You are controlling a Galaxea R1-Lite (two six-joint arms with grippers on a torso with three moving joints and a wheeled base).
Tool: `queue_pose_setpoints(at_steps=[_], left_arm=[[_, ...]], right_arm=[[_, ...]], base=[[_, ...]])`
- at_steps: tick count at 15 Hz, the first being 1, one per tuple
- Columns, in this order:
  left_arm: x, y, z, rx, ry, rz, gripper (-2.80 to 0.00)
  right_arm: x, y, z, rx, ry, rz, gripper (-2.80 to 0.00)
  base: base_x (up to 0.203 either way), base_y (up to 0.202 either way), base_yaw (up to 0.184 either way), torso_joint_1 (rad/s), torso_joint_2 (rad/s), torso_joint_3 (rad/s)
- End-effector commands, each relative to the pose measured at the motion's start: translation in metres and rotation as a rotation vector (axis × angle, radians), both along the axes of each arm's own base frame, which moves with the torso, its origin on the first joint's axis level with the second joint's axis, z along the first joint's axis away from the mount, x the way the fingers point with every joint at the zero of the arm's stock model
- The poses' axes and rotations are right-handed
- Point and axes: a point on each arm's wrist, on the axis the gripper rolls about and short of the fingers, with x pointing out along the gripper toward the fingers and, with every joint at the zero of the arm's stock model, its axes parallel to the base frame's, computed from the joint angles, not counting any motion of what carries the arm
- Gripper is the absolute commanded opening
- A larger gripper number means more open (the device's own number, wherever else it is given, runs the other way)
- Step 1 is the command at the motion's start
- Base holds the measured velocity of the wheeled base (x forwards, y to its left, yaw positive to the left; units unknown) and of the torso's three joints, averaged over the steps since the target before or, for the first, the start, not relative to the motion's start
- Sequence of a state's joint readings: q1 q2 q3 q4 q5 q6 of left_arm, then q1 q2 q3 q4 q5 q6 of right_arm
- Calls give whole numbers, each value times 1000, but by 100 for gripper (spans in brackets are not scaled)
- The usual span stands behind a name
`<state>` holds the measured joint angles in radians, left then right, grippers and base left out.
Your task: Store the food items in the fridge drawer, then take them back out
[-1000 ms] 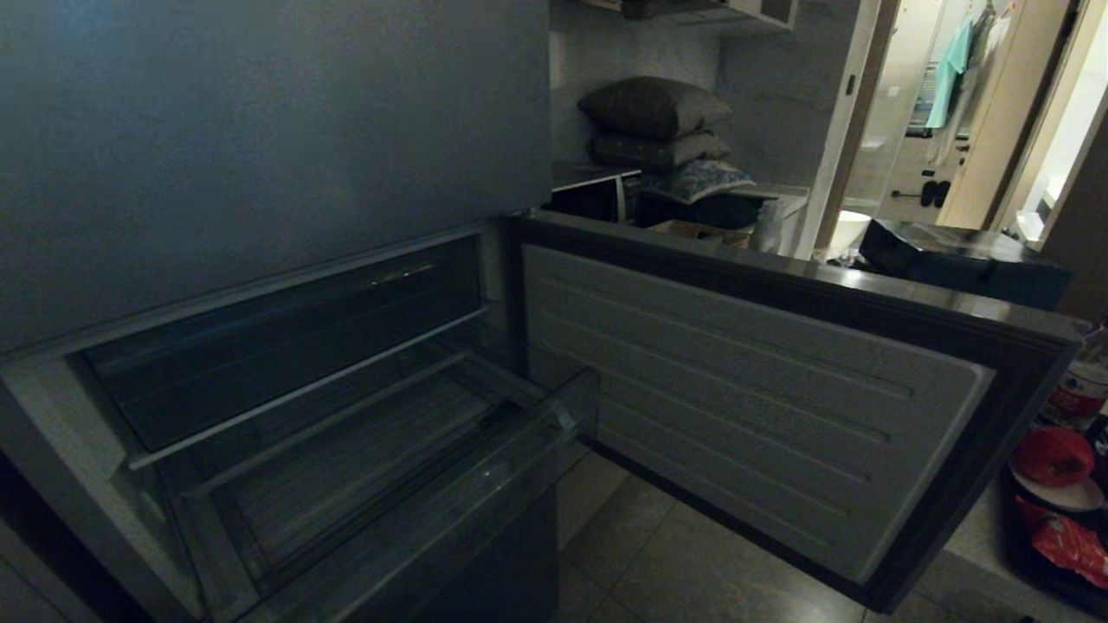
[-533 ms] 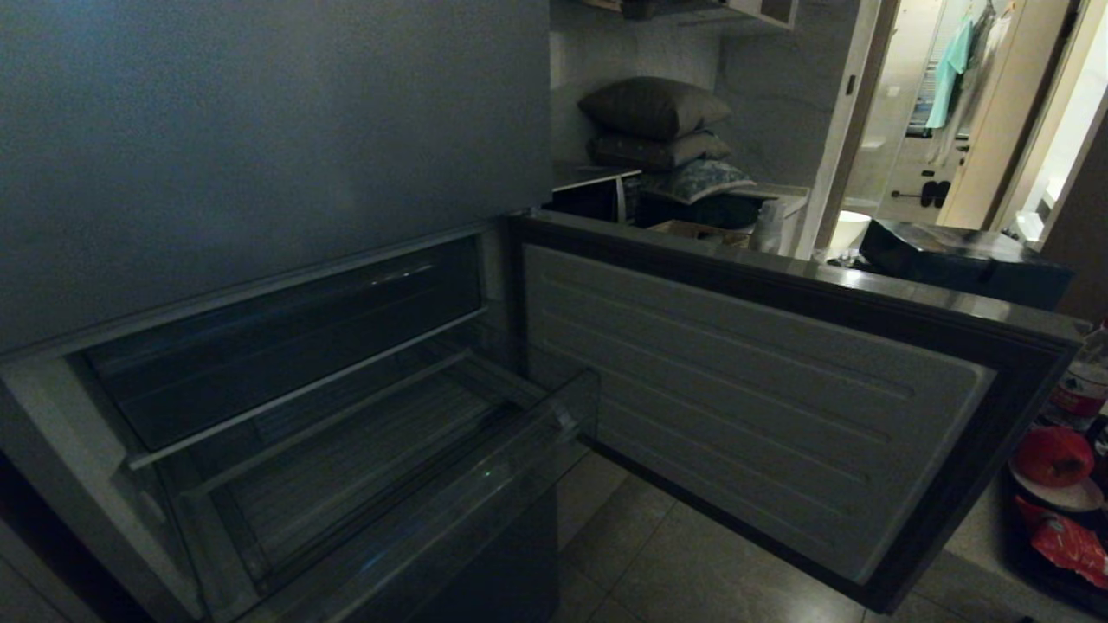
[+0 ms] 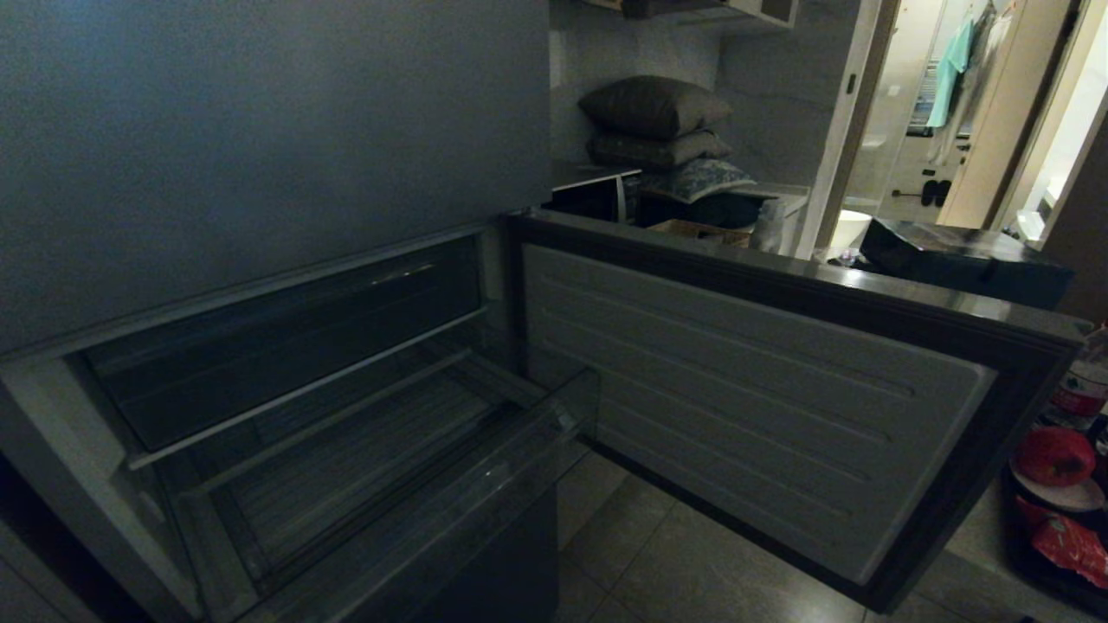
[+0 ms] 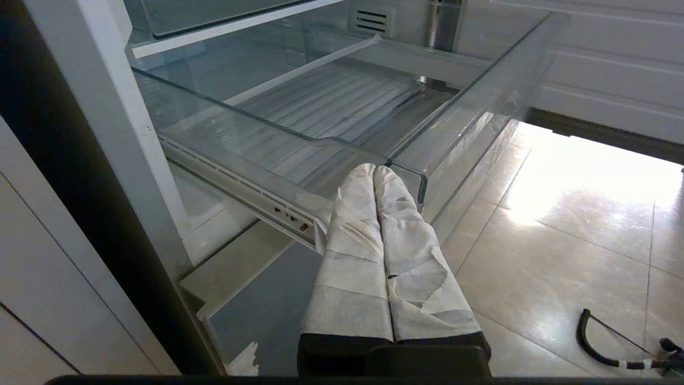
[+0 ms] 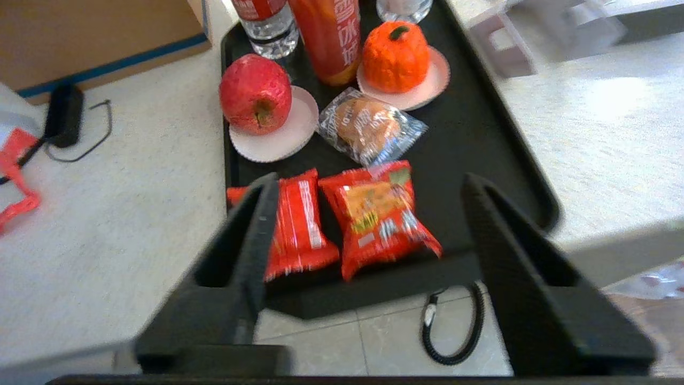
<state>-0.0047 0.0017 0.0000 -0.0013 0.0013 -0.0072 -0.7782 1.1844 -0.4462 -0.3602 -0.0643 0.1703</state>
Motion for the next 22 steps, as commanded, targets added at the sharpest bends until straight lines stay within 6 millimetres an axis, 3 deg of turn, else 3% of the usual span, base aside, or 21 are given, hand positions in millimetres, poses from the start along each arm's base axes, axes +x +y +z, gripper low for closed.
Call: queue_pose_setpoints(at_steps=[1, 5, 8, 10, 13, 15, 19, 22], left_arm=[[0, 0, 0, 0, 0, 0, -280], [0, 0, 0, 0, 0, 0, -280], [0, 0, 0, 0, 0, 0, -280], [0, 0, 0, 0, 0, 0, -280], [0, 0, 0, 0, 0, 0, -280], [0, 0, 0, 0, 0, 0, -280], [0, 0, 0, 1, 0, 0, -280], [0, 0, 0, 0, 0, 0, -280]], right_arm=[[21, -23, -19, 61, 56, -3, 0], [47, -56, -33, 70, 63, -16, 0], [68, -79, -57, 89, 70, 5, 0], [80, -90, -73, 87, 65, 36, 0], [90, -103, -82, 78, 56, 50, 0], [100, -127, -96, 96, 56, 46, 0], [98, -173, -109, 73, 60, -16, 0], [99, -190, -113, 78, 27, 28, 0]], base=[[0, 0, 0, 0, 0, 0], [0, 0, 0, 0, 0, 0], [0, 0, 0, 0, 0, 0], [0, 0, 0, 0, 0, 0], [0, 0, 0, 0, 0, 0], [0, 0, 0, 0, 0, 0], [0, 0, 0, 0, 0, 0], [0, 0, 0, 0, 0, 0]])
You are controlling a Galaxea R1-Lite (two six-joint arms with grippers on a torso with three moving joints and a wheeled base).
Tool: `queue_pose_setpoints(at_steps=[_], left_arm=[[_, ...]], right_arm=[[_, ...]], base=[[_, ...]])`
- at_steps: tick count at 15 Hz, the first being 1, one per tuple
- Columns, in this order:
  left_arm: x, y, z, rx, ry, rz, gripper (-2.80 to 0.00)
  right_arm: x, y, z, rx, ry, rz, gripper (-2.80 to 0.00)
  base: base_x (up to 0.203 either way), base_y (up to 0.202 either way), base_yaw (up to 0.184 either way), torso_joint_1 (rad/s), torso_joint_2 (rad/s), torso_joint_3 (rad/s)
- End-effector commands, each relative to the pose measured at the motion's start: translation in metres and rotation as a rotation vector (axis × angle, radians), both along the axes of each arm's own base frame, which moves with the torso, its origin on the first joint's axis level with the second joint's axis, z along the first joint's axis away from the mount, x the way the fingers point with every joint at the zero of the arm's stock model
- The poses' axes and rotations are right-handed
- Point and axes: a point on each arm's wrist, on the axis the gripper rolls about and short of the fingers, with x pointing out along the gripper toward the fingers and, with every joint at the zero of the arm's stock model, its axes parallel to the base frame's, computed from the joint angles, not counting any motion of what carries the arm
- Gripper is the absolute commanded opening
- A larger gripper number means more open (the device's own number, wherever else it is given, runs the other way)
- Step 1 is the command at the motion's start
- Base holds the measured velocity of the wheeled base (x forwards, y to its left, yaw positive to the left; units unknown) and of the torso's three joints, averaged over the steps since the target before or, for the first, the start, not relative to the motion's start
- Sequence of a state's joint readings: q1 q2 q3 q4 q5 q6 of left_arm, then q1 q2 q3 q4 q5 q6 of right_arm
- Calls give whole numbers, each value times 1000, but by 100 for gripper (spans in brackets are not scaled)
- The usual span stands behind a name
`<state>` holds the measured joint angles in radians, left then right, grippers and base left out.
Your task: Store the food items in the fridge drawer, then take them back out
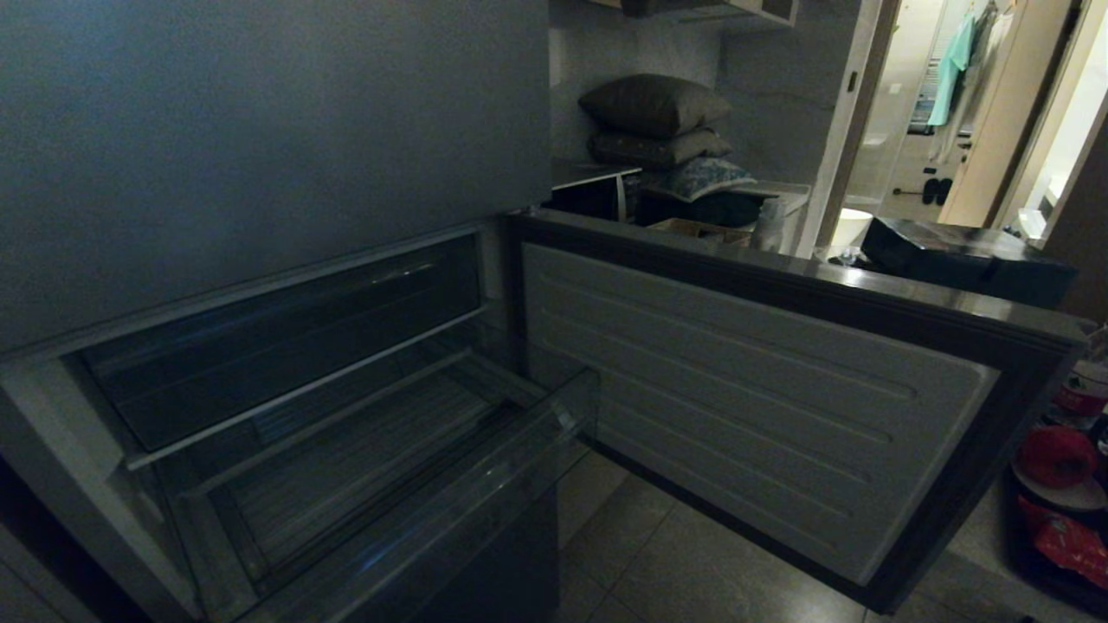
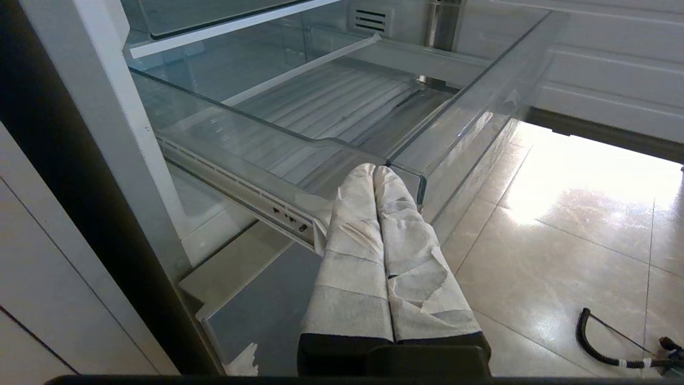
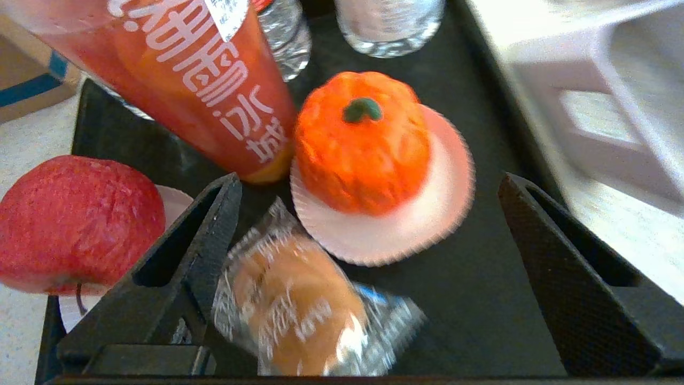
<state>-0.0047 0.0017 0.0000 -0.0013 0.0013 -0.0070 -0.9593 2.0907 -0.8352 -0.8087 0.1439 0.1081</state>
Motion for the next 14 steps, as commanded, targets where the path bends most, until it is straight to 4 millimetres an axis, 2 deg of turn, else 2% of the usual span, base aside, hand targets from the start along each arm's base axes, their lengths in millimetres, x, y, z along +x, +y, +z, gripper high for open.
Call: queue_pose_setpoints(at_steps=[1, 6, 14], left_arm=[[0, 0, 0, -1, 0, 0, -280], [0, 0, 0, -1, 0, 0, -280], [0, 0, 0, -1, 0, 1, -280]], right_arm=[[3, -9, -9, 13, -3, 9, 0], [13, -20, -9, 1, -40, 71, 0], [19, -30, -24, 21, -35, 98, 0]], base=[[0, 0, 0, 0, 0, 0], [0, 0, 0, 0, 0, 0], [0, 0, 0, 0, 0, 0]])
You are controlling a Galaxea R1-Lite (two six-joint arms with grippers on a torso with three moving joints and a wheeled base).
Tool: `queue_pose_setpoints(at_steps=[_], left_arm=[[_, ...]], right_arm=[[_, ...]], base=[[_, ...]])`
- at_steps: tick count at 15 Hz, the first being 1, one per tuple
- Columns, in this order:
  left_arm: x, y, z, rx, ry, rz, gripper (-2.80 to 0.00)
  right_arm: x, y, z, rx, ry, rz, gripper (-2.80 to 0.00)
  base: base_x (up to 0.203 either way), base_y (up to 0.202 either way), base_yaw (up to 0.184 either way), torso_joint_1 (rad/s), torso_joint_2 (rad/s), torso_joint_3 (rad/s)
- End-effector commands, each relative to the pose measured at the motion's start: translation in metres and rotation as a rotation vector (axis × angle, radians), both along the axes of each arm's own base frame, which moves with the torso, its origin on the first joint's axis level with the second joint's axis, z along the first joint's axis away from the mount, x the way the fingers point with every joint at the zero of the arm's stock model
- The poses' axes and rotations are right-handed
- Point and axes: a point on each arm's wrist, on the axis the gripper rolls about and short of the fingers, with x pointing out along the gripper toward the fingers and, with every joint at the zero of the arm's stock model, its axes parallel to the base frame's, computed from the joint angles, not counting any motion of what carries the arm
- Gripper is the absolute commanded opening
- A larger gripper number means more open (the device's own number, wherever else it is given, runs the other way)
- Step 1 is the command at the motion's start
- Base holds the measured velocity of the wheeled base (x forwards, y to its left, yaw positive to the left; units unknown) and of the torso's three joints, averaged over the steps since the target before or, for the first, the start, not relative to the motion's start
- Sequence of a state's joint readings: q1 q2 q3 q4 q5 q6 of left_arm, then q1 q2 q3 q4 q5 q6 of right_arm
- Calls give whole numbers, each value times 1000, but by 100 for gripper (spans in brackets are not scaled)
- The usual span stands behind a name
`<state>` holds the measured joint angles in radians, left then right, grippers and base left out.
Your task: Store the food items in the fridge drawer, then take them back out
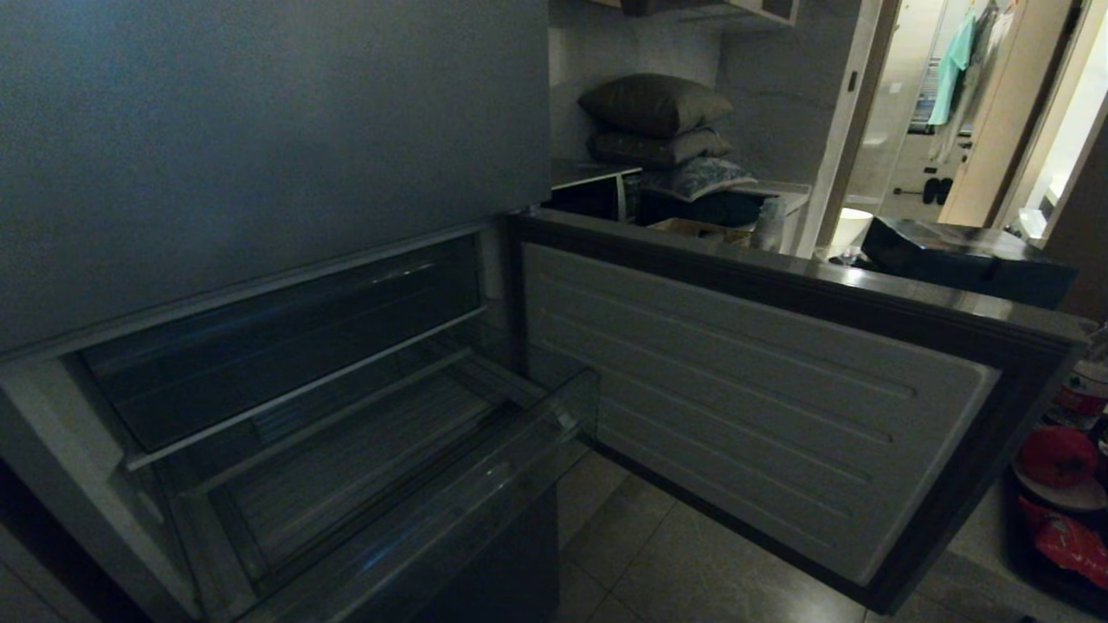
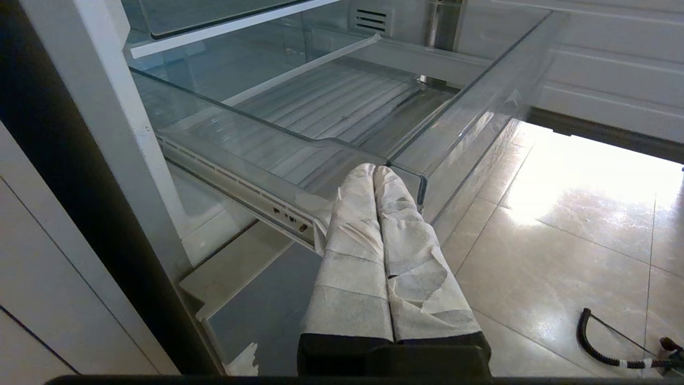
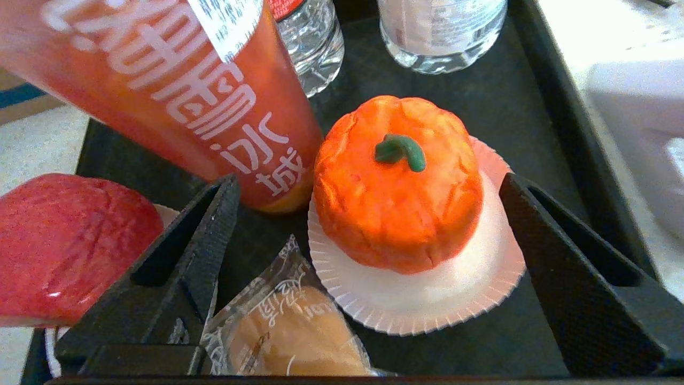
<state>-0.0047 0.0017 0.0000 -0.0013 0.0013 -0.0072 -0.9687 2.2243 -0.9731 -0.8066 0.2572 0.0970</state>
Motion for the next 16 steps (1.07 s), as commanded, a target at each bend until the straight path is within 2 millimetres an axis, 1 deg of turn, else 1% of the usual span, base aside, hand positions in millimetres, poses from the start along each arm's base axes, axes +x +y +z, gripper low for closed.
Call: queue_pose_setpoints(at_steps=[1, 3, 5, 10, 11, 16], left_arm=[[0, 0, 0, 0, 0, 0, -280], [0, 0, 0, 0, 0, 0, -280], [0, 0, 0, 0, 0, 0, -280], [0, 0, 0, 0, -1, 0, -280], [0, 0, 0, 0, 0, 0, -280], [0, 0, 0, 0, 0, 0, -280]], right_arm=[[2, -5, -5, 0, 0, 0, 0], [3, -9, -9, -1, 0, 4, 0], [4, -10, -12, 13, -10, 36, 0], [5, -15, -22, 28, -4, 36, 0], [5, -16, -22, 26, -5, 35, -280], [3, -14, -16, 22, -9, 36, -280]], base=[[0, 0, 0, 0, 0, 0], [0, 0, 0, 0, 0, 0], [0, 0, 0, 0, 0, 0], [0, 0, 0, 0, 0, 0], [0, 0, 0, 0, 0, 0], [0, 0, 0, 0, 0, 0]])
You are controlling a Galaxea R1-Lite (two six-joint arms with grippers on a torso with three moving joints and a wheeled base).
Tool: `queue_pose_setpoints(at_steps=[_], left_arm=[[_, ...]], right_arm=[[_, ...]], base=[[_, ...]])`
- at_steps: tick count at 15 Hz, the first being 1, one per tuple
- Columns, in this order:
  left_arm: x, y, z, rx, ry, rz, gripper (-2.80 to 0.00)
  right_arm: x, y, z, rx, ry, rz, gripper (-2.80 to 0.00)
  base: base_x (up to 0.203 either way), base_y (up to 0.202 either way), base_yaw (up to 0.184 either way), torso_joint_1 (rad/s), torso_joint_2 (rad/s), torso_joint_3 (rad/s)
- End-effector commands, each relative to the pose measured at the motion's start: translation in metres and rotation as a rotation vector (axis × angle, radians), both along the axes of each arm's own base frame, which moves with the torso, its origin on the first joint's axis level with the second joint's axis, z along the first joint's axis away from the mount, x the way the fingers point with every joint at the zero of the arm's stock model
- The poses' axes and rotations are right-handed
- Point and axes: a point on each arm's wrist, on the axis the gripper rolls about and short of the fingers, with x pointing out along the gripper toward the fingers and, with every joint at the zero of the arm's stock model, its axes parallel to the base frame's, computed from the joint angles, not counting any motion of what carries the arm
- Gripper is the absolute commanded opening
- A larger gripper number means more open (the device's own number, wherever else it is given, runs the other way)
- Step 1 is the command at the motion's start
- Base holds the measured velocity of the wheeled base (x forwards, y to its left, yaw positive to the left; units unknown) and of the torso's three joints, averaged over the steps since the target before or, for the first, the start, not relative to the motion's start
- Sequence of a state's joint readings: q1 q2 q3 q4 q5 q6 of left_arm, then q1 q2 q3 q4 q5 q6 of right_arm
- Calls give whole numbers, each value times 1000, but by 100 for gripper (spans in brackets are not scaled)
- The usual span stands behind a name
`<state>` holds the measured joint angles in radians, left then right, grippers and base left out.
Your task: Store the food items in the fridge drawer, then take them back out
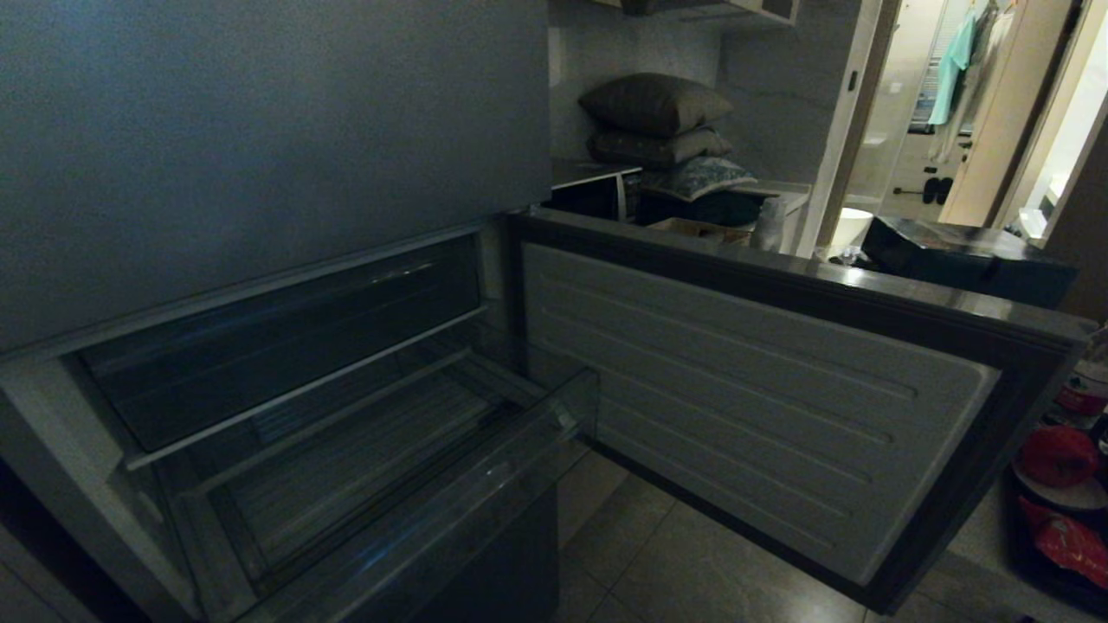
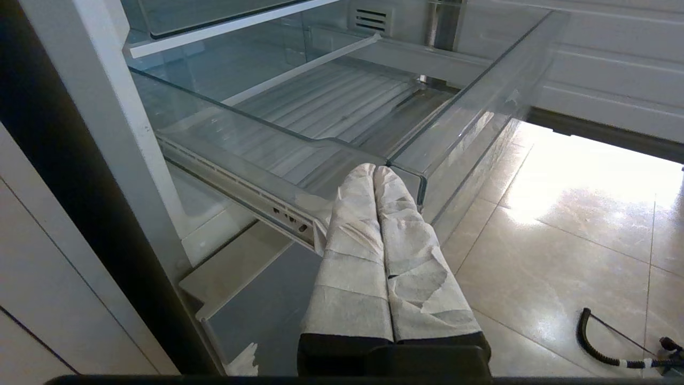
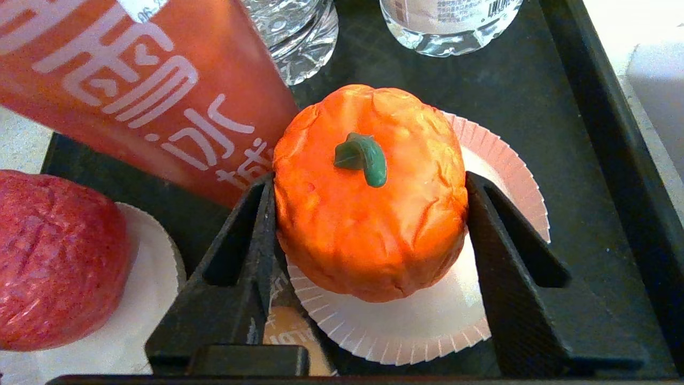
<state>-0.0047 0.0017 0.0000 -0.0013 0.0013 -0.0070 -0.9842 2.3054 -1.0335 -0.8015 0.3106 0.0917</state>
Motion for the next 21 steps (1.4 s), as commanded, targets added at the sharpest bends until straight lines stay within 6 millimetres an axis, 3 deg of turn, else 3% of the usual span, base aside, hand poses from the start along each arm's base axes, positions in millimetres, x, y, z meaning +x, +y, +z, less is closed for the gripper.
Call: queue_pose_setpoints(at_steps=[1, 2, 5, 8, 11, 14, 16, 18, 21], left_arm=[[0, 0, 0, -1, 0, 2, -280], [0, 0, 0, -1, 0, 0, -280], [0, 0, 0, -1, 0, 0, -280], [0, 0, 0, -1, 0, 2, -280], [0, 0, 0, -1, 0, 0, -280], [0, 0, 0, -1, 0, 1, -280], [0, 0, 0, -1, 0, 0, -280], [0, 0, 0, -1, 0, 0, -280], [0, 0, 0, -1, 0, 0, -280]], right_arm=[[-5, 2, 10, -12, -9, -6, -280], [-11, 5, 19, -18, -12, -16, -280], [-41, 30, 77, -89, -50, -62, -280], [-79, 85, 135, -204, -102, -106, -280], [-121, 152, 170, -351, -146, -130, -280], [-161, 229, 177, -503, -203, -111, -280], [-169, 268, 166, -534, -257, -16, -280], [-172, 301, 163, -546, -348, 140, -280], [-212, 335, 154, -576, -496, 349, -280]], base=[[0, 0, 0, 0, 0, 0], [0, 0, 0, 0, 0, 0], [0, 0, 0, 0, 0, 0], [0, 0, 0, 0, 0, 0], [0, 0, 0, 0, 0, 0], [0, 0, 0, 0, 0, 0], [0, 0, 0, 0, 0, 0], [0, 0, 0, 0, 0, 0], [0, 0, 0, 0, 0, 0]])
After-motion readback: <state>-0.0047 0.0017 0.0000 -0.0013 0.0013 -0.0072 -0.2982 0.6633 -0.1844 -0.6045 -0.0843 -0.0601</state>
